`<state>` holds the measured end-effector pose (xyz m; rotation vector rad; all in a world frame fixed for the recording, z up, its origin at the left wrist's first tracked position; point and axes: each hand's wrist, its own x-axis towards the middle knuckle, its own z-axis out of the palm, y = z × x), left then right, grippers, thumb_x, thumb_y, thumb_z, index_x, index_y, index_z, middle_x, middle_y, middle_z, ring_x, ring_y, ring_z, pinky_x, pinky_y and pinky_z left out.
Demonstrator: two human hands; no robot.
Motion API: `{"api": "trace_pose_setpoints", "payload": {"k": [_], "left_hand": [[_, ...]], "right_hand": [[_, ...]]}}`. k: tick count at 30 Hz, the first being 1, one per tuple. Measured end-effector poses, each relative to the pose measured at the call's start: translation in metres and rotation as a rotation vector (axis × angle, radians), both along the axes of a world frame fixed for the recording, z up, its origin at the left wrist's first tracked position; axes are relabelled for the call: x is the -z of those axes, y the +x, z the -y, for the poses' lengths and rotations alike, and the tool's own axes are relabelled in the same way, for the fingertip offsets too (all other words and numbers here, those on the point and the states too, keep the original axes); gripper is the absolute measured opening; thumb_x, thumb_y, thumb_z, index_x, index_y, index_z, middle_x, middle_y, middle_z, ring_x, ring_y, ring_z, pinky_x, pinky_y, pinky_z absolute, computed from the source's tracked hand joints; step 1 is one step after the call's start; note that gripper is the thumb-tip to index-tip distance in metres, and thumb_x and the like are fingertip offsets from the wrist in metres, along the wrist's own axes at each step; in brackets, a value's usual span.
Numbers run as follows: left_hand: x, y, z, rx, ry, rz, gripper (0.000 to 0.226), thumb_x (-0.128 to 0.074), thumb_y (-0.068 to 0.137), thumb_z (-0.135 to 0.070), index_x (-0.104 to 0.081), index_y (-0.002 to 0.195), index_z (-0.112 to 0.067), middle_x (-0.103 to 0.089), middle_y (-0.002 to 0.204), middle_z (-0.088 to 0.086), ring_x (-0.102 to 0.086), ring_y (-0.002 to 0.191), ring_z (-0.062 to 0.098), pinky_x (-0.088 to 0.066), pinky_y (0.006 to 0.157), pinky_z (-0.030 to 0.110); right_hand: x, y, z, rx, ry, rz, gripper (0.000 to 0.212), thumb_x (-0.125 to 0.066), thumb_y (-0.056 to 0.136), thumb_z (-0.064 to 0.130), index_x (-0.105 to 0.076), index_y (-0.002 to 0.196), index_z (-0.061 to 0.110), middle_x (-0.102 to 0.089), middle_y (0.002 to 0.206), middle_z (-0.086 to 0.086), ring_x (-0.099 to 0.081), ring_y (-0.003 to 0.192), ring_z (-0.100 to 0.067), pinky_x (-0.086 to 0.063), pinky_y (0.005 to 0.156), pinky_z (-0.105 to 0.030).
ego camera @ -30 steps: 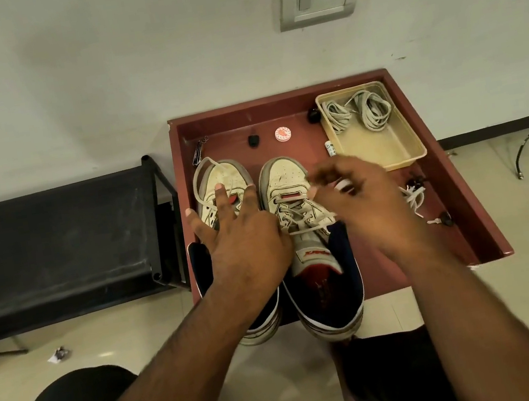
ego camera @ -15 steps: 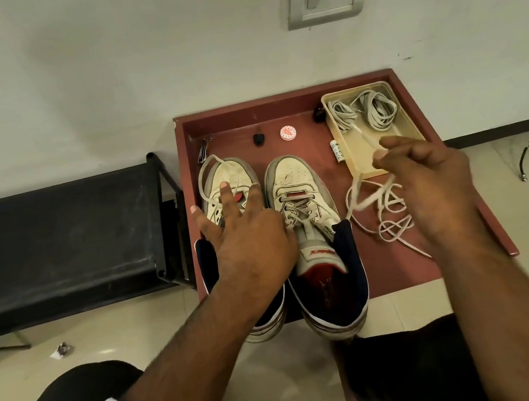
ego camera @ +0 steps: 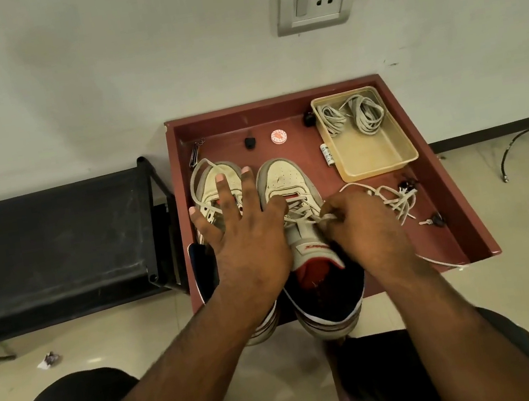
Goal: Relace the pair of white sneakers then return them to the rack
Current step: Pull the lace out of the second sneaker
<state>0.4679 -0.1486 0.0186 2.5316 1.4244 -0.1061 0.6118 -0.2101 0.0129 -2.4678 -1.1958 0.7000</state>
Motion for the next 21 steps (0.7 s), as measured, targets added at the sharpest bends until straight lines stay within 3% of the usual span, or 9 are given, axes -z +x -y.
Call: {"api": "trace_pose_setpoints", "payload": {"k": [2, 4, 6, 12, 16, 21], "left_hand": [[-0.004, -0.002, -0.003, -0.002, -0.021, -0.020, 0.056, -0.056, 0.090, -0.017, -0.034, 0.135, -0.041, 0.018, 0.162, 0.005, 0.028, 0.144, 0.041, 0.010, 0.107, 0.075], [-0.005, -0.003, -0.006, 0.021, -0.028, -0.040, 0.062, -0.059, 0.088, -0.018, -0.032, 0.137, -0.046, 0.021, 0.162, 0.003, 0.029, 0.143, 0.043, 0.011, 0.105, 0.075], [-0.005, -0.003, -0.005, 0.088, -0.034, -0.082, 0.061, -0.056, 0.092, -0.027, -0.029, 0.142, -0.052, 0.024, 0.161, 0.001, 0.031, 0.142, 0.043, 0.013, 0.104, 0.077], [-0.008, 0.005, -0.007, 0.247, -0.003, -0.262, 0.050, -0.040, 0.098, -0.036, -0.029, 0.146, -0.049, 0.018, 0.164, 0.004, 0.028, 0.143, 0.045, 0.021, 0.099, 0.077], [-0.007, 0.013, -0.010, 0.203, -0.072, -0.173, 0.038, -0.048, 0.095, -0.040, -0.051, 0.133, -0.040, 0.003, 0.165, 0.003, 0.019, 0.147, 0.042, 0.019, 0.100, 0.076], [-0.006, 0.010, -0.014, 0.024, -0.150, -0.060, 0.029, -0.058, 0.086, -0.056, -0.065, 0.108, -0.038, -0.018, 0.161, -0.003, 0.007, 0.150, 0.036, 0.011, 0.105, 0.076]], "right_hand": [[0.002, 0.018, 0.005, 0.099, 0.051, -0.103, 0.010, -0.075, 0.082, 0.019, -0.067, 0.079, 0.025, -0.066, 0.076, 0.005, -0.065, 0.080, -0.020, -0.046, 0.069, -0.025], [0.005, 0.024, 0.006, 0.123, 0.073, -0.167, 0.012, -0.076, 0.082, 0.015, -0.073, 0.092, 0.020, -0.063, 0.076, 0.009, -0.061, 0.077, -0.013, -0.040, 0.066, -0.021], [0.010, 0.020, 0.003, 0.089, 0.081, -0.196, 0.021, -0.073, 0.084, 0.012, -0.074, 0.103, 0.019, -0.059, 0.078, 0.012, -0.058, 0.079, -0.008, -0.038, 0.074, -0.019], [0.017, 0.014, -0.004, 0.059, 0.055, -0.182, 0.012, -0.072, 0.084, 0.020, -0.075, 0.092, 0.028, -0.071, 0.086, 0.008, -0.066, 0.081, -0.011, -0.053, 0.080, -0.030], [0.018, 0.010, -0.007, 0.053, 0.042, -0.182, 0.010, -0.073, 0.079, 0.023, -0.075, 0.088, 0.028, -0.072, 0.083, 0.006, -0.067, 0.079, -0.016, -0.056, 0.081, -0.036], [0.016, 0.013, -0.006, 0.050, 0.030, -0.192, 0.007, -0.072, 0.082, 0.019, -0.074, 0.079, 0.025, -0.069, 0.072, 0.006, -0.067, 0.072, -0.015, -0.053, 0.071, -0.027]]}}
